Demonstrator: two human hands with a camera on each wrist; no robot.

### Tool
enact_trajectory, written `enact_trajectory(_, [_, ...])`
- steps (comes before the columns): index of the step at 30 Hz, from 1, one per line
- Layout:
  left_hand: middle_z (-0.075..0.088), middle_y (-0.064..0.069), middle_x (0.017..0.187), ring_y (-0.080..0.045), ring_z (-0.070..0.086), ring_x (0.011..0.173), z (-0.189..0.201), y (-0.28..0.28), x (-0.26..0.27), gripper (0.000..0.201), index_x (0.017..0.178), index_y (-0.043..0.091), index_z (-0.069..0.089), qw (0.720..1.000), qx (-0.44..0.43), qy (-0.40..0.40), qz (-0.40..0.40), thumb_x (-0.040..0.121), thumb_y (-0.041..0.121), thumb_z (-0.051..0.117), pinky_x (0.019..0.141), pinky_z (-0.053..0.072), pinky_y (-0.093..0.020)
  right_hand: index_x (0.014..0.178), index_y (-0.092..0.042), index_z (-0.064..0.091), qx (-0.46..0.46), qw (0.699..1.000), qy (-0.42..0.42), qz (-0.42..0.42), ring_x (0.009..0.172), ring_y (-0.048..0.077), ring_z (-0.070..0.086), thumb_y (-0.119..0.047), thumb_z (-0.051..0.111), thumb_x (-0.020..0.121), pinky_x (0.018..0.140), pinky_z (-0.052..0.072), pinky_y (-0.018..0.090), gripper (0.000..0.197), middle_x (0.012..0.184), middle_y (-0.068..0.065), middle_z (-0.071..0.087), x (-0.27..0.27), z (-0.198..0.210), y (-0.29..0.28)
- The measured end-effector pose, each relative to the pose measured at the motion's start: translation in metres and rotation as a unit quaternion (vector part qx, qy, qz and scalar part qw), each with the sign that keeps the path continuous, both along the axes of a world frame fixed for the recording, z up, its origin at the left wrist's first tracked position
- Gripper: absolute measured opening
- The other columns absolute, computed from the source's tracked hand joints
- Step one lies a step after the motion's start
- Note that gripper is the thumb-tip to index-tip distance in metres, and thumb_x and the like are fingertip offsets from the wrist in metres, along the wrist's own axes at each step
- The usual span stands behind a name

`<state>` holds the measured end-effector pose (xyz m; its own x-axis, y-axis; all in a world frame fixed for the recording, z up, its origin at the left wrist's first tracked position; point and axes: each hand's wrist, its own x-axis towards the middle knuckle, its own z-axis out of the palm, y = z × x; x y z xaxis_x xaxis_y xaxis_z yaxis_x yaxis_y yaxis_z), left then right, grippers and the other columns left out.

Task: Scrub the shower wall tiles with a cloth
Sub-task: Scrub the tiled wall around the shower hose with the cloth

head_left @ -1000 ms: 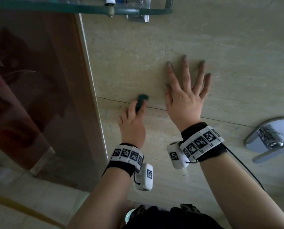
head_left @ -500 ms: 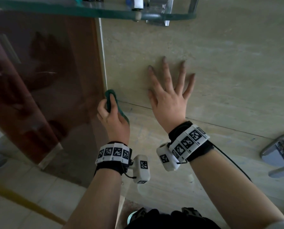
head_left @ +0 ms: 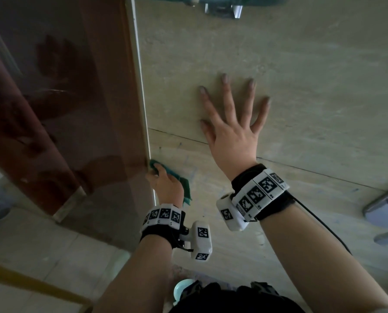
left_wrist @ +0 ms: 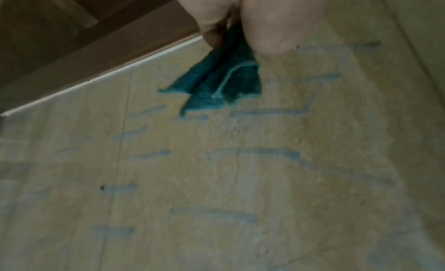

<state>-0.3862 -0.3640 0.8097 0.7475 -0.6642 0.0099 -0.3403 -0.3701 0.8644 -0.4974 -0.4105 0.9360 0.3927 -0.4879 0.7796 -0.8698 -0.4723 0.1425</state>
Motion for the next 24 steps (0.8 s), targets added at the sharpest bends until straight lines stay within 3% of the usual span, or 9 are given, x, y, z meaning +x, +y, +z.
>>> enact_trajectory(3, [0.022,-0.025,0.144,-0.033,0.034,0.128,0.024,-0.002,0.002,0.046,0.146,-0.003,0.025,0.996,-0.087,0.015,0.01,0.101,-0.001,0.031,0.103,0.02,-0.016,0.149,-0.035,0.026,-0.004,1.0,0.003,-0.004,0.14,0.04,-0.001,-0.045,0.044,0.099,0.109,-0.018,0.055,0.054,0.158,0.001,0.019,0.001,-0.001,-0.001])
enact_trajectory(7, [0.02,-0.025,0.142,-0.022,0.036,0.114,0.047,-0.003,-0.002,0.051,0.147,-0.004,0.025,0.976,-0.191,-0.089,-0.05,0.098,-0.002,0.038,0.099,0.017,-0.009,0.149,-0.035,0.027,-0.01,1.0,-0.001,-0.004,0.14,0.04,0.001,-0.045,0.043,0.099,0.109,-0.019,0.054,0.053,0.158,0.001,0.02,0.002,-0.002,-0.001])
enact_trajectory(9, [0.021,-0.025,0.144,-0.03,0.037,0.123,0.04,0.0,-0.006,0.054,0.148,-0.002,0.024,0.973,-0.18,-0.132,-0.061,0.097,0.0,0.04,0.103,0.019,-0.015,0.149,-0.035,0.027,-0.009,1.0,-0.004,-0.001,0.14,0.04,0.001,-0.044,0.044,0.099,0.109,-0.018,0.055,0.053,0.158,0.002,0.021,0.002,-0.004,-0.001])
enact_trajectory(12, [0.019,-0.025,0.149,-0.036,0.03,0.133,0.023,0.006,-0.01,0.054,0.15,0.001,0.021,0.984,-0.115,-0.119,-0.07,0.098,0.003,0.038,0.112,0.023,-0.028,0.149,-0.035,0.028,-0.009,1.0,-0.004,0.0,0.139,0.04,0.001,-0.043,0.044,0.099,0.109,-0.017,0.055,0.053,0.158,0.002,0.022,0.002,-0.005,-0.001])
enact_trajectory(16, [0.02,-0.022,0.145,-0.036,0.035,0.129,0.014,0.005,-0.001,0.049,0.147,-0.002,0.023,0.996,-0.064,-0.013,-0.057,0.099,0.001,0.033,0.112,0.028,-0.04,0.149,-0.034,0.027,-0.004,1.0,0.002,-0.001,0.139,0.04,0.0,-0.043,0.044,0.099,0.108,-0.017,0.055,0.054,0.158,0.003,0.02,0.002,-0.005,-0.001])
enact_trajectory(18, [0.025,-0.024,0.138,-0.04,0.039,0.124,0.021,0.003,0.004,0.043,0.142,-0.006,0.028,0.996,-0.085,0.034,-0.025,0.099,-0.002,0.032,0.11,0.03,-0.044,0.15,-0.035,0.024,0.001,1.0,0.007,-0.001,0.14,0.04,-0.002,-0.043,0.043,0.099,0.108,-0.018,0.055,0.055,0.159,0.002,0.017,0.002,-0.005,0.0])
enact_trajectory(19, [0.025,-0.024,0.138,-0.039,0.039,0.124,0.028,0.003,0.004,0.043,0.142,-0.006,0.03,0.995,-0.091,0.033,-0.029,0.099,-0.002,0.033,0.111,0.029,-0.041,0.15,-0.035,0.024,0.002,1.0,0.006,0.002,0.14,0.04,-0.002,-0.043,0.043,0.099,0.108,-0.018,0.055,0.055,0.159,0.002,0.017,0.001,-0.005,0.0])
enact_trajectory(21, [0.023,-0.02,0.142,-0.032,0.038,0.124,0.047,0.003,0.0,0.047,0.147,-0.001,0.028,0.99,-0.124,-0.014,-0.069,0.1,-0.001,0.034,0.11,0.025,-0.023,0.15,-0.034,0.025,-0.001,1.0,0.005,0.005,0.14,0.04,-0.001,-0.043,0.044,0.099,0.108,-0.018,0.055,0.055,0.159,0.002,0.018,0.0,-0.004,0.001])
enact_trajectory(24, [0.028,-0.019,0.137,-0.021,0.038,0.117,0.062,0.002,-0.001,0.048,0.146,0.001,0.033,0.971,-0.212,-0.062,-0.09,0.098,-0.003,0.038,0.096,0.017,0.003,0.15,-0.034,0.026,-0.005,1.0,0.009,0.004,0.14,0.039,-0.001,-0.043,0.044,0.099,0.109,-0.016,0.056,0.055,0.159,0.002,0.019,-0.001,-0.004,0.001])
